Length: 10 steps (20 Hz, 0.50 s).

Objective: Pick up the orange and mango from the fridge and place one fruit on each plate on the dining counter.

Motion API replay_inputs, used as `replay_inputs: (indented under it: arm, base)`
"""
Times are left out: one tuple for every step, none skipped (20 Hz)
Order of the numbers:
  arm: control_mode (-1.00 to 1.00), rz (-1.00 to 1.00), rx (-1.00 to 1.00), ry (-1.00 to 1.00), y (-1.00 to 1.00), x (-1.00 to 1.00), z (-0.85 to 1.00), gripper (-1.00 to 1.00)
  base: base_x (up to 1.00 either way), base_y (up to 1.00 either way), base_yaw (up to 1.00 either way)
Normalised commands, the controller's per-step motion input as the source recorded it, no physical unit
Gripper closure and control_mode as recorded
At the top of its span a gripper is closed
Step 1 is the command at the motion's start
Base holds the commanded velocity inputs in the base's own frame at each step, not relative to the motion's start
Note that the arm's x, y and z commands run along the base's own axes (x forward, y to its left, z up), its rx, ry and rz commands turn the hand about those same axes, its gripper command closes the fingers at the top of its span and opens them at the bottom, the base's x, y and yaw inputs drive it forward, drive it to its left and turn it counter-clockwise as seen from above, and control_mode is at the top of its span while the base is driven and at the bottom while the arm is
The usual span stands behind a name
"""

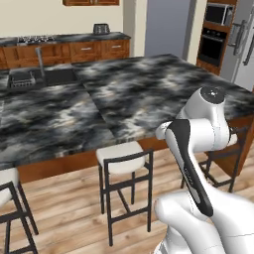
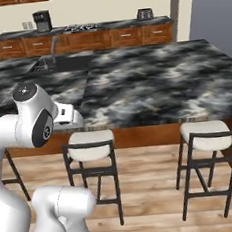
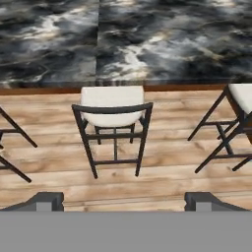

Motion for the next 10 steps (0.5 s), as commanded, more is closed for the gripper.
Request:
replay_inputs:
  arm:
    - [1.0, 0.0, 0.0, 0.0, 0.0, 0.0, 0.0, -1.0]
    - [1.0, 0.0, 0.0, 0.0, 0.0, 0.0, 0.0, -1.0]
    - [1.0, 0.0, 0.0, 0.0, 0.0, 0.0, 0.0, -1.0]
    - [1.0, 0.0, 0.0, 0.0, 0.0, 0.0, 0.0, -1.0]
    - [1.0, 0.0, 0.0, 0.0, 0.0, 0.0, 0.0, -1.0]
    - [1.0, 0.0, 0.0, 0.0, 0.0, 0.0, 0.0, -1.0]
    - [1.0, 0.0, 0.0, 0.0, 0.0, 0.0, 0.0, -1.0]
    - [1.0, 0.0, 0.0, 0.0, 0.0, 0.0, 0.0, -1.0]
    - [1.0, 0.0, 0.0, 0.0, 0.0, 0.0, 0.0, -1.0]
    - [1.0, 0.0, 0.0, 0.0, 0.0, 0.0, 0.0, -1.0]
  base:
    - [0.44, -1.0, -0.08]
    - [0.42, -1.0, -0.08]
    - [0.39, -1.0, -0.07]
    - [0.36, -1.0, -0.07]
    - [0.36, -1.0, -0.06]
    - [0.37, -1.0, -0.06]
    - [0.37, -1.0, -0.05]
    - [0.36, -1.0, -0.05]
    - [0.37, -1.0, -0.05]
    - [0.31, -1.0, -0.06]
